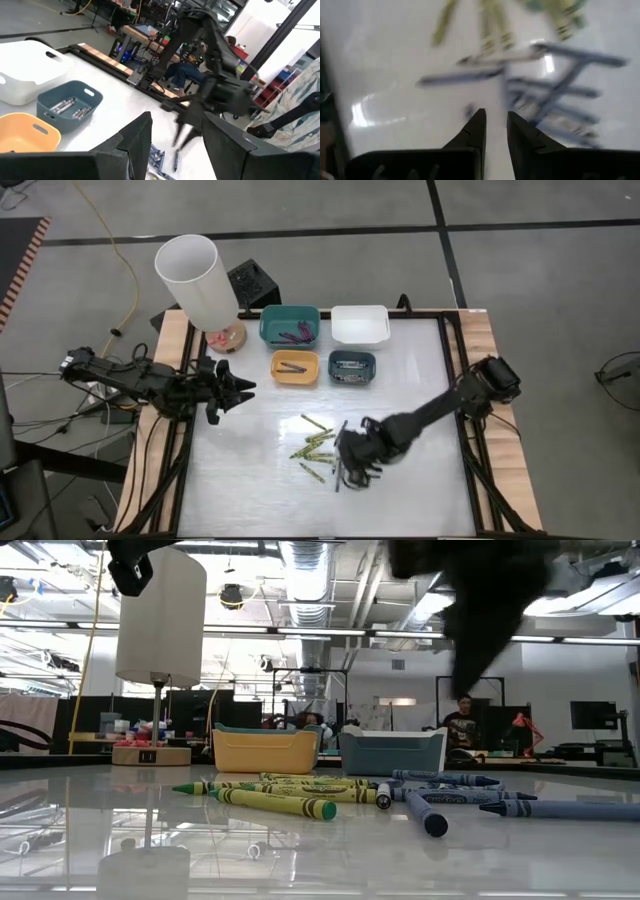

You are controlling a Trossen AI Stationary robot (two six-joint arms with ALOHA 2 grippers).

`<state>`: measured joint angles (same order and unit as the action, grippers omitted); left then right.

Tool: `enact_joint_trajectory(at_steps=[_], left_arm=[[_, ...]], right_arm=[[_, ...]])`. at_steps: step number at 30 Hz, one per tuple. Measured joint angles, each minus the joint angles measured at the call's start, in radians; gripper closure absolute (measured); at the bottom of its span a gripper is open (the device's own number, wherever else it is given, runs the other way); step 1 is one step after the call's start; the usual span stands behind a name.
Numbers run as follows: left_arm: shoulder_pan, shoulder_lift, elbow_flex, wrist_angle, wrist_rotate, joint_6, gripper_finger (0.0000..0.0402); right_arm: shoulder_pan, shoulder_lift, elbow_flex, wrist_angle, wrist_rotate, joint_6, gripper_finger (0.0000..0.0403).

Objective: Sort crayons
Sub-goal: Put the blue crayon into the yellow bin

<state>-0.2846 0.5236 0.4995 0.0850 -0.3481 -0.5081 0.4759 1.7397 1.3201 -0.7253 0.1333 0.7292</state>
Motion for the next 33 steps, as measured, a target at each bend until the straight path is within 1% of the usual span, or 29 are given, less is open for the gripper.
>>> enact_joint_trajectory(at_steps=[4, 8, 13, 18, 21, 24, 28, 33], left_arm=[[0.000, 0.000, 0.000, -0.004, 0.000, -0.001, 0.0242], [0.000, 0.000, 0.000, -0.005, 0.000, -0.001, 0.0242], [0.000, 0.000, 0.000, -0.005, -0.001, -0.001, 0.0242], [0.000, 0.004, 0.000, -0.007, -0.018, -0.001, 0.0242], [0.000, 0.014, 0.000, -0.007, -0.032, -0.001, 0.0242], [0.000, 0.030, 0.000, -0.007, -0.032, -0.009, 0.0242], [0.000, 0.053, 0.000, -0.007, -0.032, -0.028, 0.0242], [0.000, 0.079, 0.000, -0.007, -0.032, -0.039, 0.0242]], right_arm=[[0.082, 0.000, -0.008, 0.006, 0.013, 0.001, 0.0330], [0.124, 0.000, -0.033, 0.012, 0.027, 0.038, 0.0330], [0.138, 0.000, -0.071, 0.033, 0.031, 0.079, 0.0330], [0.132, 0.000, -0.098, 0.059, 0.030, 0.070, 0.0327], [0.125, 0.000, -0.116, 0.093, 0.030, 0.067, 0.0314], [0.117, 0.000, -0.122, 0.122, 0.029, 0.050, 0.0292], [0.104, 0.000, -0.134, 0.124, 0.026, 0.022, 0.0266], [0.094, -0.001, -0.168, 0.155, 0.025, -0.002, 0.0253]])
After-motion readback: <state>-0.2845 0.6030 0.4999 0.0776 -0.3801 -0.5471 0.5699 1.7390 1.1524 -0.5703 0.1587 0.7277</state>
